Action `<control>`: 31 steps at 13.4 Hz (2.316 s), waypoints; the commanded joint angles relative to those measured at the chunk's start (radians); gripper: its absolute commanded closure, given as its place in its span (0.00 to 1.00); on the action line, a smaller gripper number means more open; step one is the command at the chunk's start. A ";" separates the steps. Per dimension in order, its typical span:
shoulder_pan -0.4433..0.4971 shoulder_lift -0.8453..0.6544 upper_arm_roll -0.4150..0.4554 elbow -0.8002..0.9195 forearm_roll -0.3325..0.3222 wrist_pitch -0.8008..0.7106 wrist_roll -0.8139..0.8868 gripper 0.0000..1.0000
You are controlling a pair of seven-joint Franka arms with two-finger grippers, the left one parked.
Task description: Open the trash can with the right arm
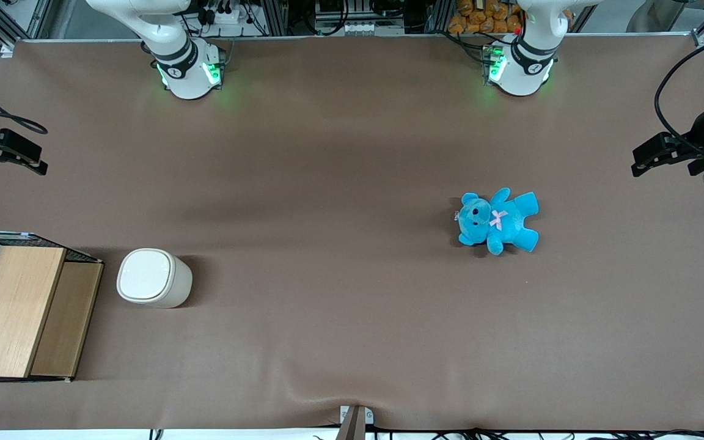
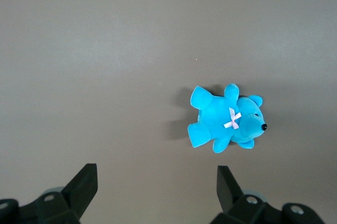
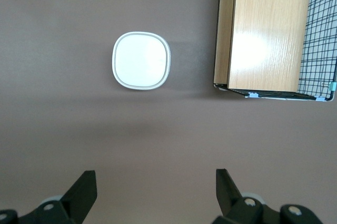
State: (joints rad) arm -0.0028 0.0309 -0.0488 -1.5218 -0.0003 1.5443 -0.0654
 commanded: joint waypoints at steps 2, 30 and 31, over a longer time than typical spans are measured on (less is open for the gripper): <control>0.000 0.018 0.000 0.012 0.016 -0.020 0.003 0.00; 0.061 0.442 -0.002 0.121 0.059 0.244 0.001 0.99; 0.061 0.445 -0.002 0.117 0.057 0.243 0.003 1.00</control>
State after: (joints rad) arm 0.0640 0.4524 -0.0501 -1.4355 0.0563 1.8058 -0.0652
